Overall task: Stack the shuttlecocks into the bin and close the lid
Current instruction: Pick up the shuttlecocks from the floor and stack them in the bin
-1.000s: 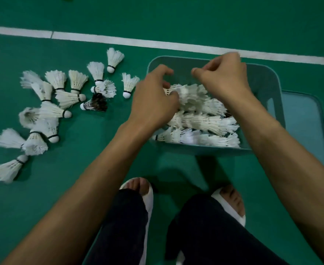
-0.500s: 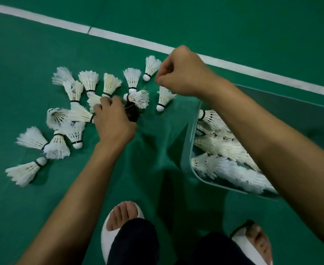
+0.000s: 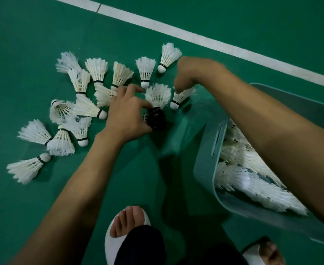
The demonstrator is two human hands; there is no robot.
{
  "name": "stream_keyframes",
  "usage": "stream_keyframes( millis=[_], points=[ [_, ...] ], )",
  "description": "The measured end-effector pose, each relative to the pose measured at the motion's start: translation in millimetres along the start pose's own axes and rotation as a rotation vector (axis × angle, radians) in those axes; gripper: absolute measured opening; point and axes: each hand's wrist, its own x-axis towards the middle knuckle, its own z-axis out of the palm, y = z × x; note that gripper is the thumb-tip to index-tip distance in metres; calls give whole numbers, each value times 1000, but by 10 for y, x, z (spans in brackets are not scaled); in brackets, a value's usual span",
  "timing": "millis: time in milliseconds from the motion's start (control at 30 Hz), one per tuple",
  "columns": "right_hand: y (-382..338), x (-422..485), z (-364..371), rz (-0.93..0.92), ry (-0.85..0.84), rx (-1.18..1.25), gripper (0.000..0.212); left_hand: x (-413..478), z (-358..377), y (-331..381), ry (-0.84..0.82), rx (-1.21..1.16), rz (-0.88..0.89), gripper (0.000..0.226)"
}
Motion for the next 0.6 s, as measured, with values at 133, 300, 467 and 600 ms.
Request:
stream_keyframes(
  millis=[133, 300, 467, 600],
  points=[
    [1, -103, 2, -63, -89, 40, 14, 144, 128, 154, -218, -233, 46, 61],
    [97, -260, -42, -93, 81, 328, 24, -99, 178, 309, 19, -625, 38, 64],
    [169, -612, -203, -90, 364, 604, 35, -282, -289, 601, 266, -727, 126, 51],
    [369, -1149, -330, -49, 703, 680, 28, -406, -686, 1084, 404, -685, 259, 46]
  ],
)
